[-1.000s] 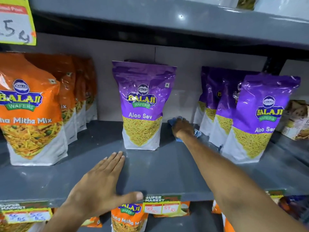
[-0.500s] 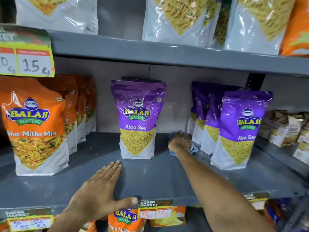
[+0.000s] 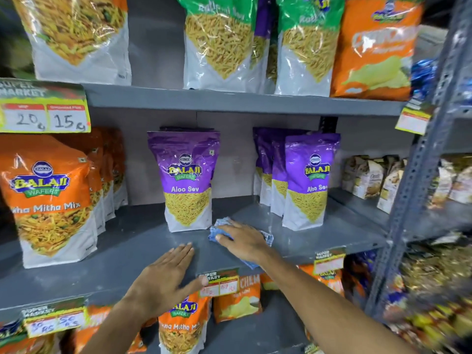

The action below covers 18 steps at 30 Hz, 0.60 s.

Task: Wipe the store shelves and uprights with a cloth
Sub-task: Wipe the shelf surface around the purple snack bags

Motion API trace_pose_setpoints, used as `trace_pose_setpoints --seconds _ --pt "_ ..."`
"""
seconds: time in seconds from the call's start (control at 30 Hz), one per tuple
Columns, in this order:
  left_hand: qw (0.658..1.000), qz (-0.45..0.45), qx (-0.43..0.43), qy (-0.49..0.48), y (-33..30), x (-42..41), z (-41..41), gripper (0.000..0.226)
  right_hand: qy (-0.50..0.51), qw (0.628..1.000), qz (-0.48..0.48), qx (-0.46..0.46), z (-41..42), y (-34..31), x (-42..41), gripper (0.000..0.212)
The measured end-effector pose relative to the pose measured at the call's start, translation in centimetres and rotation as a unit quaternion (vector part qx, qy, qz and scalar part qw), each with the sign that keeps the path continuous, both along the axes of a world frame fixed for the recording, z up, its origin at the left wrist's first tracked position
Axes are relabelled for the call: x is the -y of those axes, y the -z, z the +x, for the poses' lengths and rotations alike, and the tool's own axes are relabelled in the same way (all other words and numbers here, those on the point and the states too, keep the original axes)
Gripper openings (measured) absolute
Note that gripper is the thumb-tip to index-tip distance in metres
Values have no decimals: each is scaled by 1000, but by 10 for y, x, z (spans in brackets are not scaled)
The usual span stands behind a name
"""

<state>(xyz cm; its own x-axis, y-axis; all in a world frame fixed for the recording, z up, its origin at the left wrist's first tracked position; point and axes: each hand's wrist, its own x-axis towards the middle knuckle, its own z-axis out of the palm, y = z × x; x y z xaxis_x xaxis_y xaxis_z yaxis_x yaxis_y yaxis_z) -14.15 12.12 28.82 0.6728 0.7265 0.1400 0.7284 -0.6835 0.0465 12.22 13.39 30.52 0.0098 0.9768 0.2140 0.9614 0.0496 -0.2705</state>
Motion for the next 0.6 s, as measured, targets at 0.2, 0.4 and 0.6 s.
trace_pose_setpoints --seconds 0.2,0.4,0.6 --pt "999 -30 33 21 5 22 66 108 -68 997 22 -33 12 1 77 43" --pt "999 -16 9 51 1 40 120 135 -40 997 62 -33 70 6 116 39" --pt "1000 6 7 21 0 45 202 147 5 998 59 -27 146 8 138 38"
